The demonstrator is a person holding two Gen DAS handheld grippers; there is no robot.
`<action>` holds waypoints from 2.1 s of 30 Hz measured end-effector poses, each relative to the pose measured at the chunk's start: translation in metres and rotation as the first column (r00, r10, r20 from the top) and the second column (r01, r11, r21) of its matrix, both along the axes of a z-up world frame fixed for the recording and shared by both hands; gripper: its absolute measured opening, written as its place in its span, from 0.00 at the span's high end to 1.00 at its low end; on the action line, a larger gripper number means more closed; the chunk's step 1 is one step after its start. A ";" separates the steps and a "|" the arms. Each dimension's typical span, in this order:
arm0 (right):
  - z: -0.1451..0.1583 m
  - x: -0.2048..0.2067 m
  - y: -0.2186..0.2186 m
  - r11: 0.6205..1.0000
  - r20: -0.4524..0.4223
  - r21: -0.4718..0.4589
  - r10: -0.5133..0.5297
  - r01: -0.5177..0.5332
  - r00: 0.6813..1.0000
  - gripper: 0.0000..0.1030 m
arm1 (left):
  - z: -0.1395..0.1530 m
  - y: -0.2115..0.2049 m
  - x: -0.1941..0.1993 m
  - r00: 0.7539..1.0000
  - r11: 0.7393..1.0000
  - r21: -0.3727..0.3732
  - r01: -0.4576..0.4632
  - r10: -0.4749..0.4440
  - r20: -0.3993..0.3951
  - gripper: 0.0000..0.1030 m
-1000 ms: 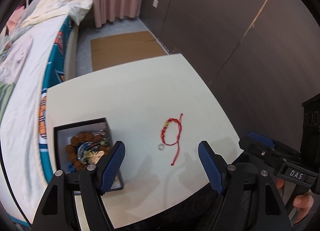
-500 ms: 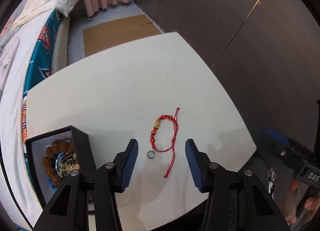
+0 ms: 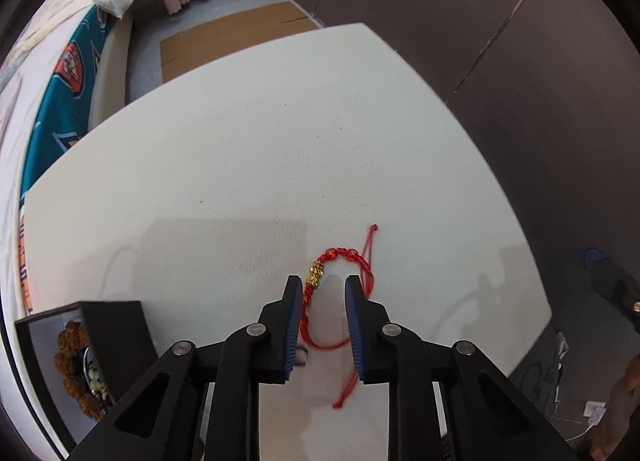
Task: Organize jewelry
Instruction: 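Reach the left tool to the red string bracelet and grasp it, then lift red string bracelet over box with left tool while right tool grasps silver ring, then drop red bracelet into box with left tool while right tool drops silver ring in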
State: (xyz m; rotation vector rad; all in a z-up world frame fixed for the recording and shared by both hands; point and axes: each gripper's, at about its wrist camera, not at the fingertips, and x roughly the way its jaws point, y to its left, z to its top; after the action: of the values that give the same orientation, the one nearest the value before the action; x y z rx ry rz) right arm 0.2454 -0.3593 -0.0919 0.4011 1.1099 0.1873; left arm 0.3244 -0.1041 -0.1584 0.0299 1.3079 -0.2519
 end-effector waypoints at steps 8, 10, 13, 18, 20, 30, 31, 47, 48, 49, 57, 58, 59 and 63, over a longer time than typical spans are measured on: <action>-0.004 0.005 0.004 1.000 -0.011 -0.017 0.008 -0.008 1.000 0.32 | -0.009 -0.002 0.006 1.000 0.999 0.044 0.004 -0.004 -0.004 0.94; -0.006 0.007 0.010 1.000 -0.016 -0.022 0.019 -0.020 1.000 0.32 | -0.009 0.002 0.005 1.000 1.000 0.013 -0.005 0.005 -0.028 0.94; -0.007 0.009 0.020 0.999 -0.018 -0.018 0.043 -0.043 0.999 0.32 | -0.001 0.006 0.000 1.000 1.000 -0.005 0.000 0.000 -0.010 0.94; -0.010 0.012 0.038 0.997 -0.022 -0.008 0.077 -0.077 0.997 0.32 | 0.022 0.021 -0.010 0.999 0.999 -0.045 -0.023 0.024 0.029 0.94; -0.012 0.014 0.047 0.996 -0.027 -0.011 0.091 -0.091 0.996 0.32 | 0.030 0.025 -0.013 0.999 0.998 -0.062 -0.028 0.030 0.039 0.94; -0.021 0.017 0.101 0.974 -0.063 0.014 0.226 -0.226 0.972 0.60 | 0.070 0.060 -0.029 0.990 0.995 -0.077 -0.062 0.071 0.119 0.94; -0.024 0.018 0.106 0.972 -0.075 0.019 0.237 -0.236 0.969 0.65 | 0.072 0.065 -0.030 0.989 0.995 -0.077 -0.069 0.078 0.121 0.94; -0.044 0.026 0.182 0.921 -0.170 -0.113 0.353 -0.374 0.920 0.77 | 0.113 0.126 -0.061 0.965 0.984 -0.112 -0.139 0.161 0.209 0.94; -0.046 0.027 0.185 0.917 -0.176 -0.120 0.357 -0.380 0.917 0.77 | 0.115 0.129 -0.062 0.962 0.983 -0.116 -0.143 0.166 0.216 0.94; -0.048 0.028 0.188 0.913 -0.182 -0.132 0.361 -0.386 0.915 0.77 | 0.119 0.134 -0.064 0.960 0.982 -0.119 -0.148 0.172 0.222 0.94; -0.062 0.026 0.213 0.863 -0.218 -0.267 0.378 -0.428 0.900 0.79 | 0.124 0.159 -0.076 0.949 0.975 -0.128 -0.182 0.209 0.238 0.94; -0.062 0.025 0.216 0.852 -0.219 -0.286 0.387 -0.439 0.896 0.86 | 0.123 0.160 -0.077 0.948 0.974 -0.130 -0.185 0.212 0.236 0.94; -0.062 0.023 0.219 0.842 -0.220 -0.308 0.391 -0.444 0.894 0.86 | 0.121 0.162 -0.079 0.949 0.973 -0.132 -0.188 0.215 0.232 0.94; -0.058 0.020 0.218 0.843 -0.206 -0.316 0.387 -0.435 0.899 0.86 | 0.111 0.167 -0.080 0.952 0.970 -0.146 -0.196 0.223 0.207 0.94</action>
State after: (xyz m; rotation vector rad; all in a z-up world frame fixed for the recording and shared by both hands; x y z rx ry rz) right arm 0.2651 -0.1415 -0.1504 -0.1612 1.3275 0.3361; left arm 0.2445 0.0630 -0.0469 -0.1815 1.0605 -0.1424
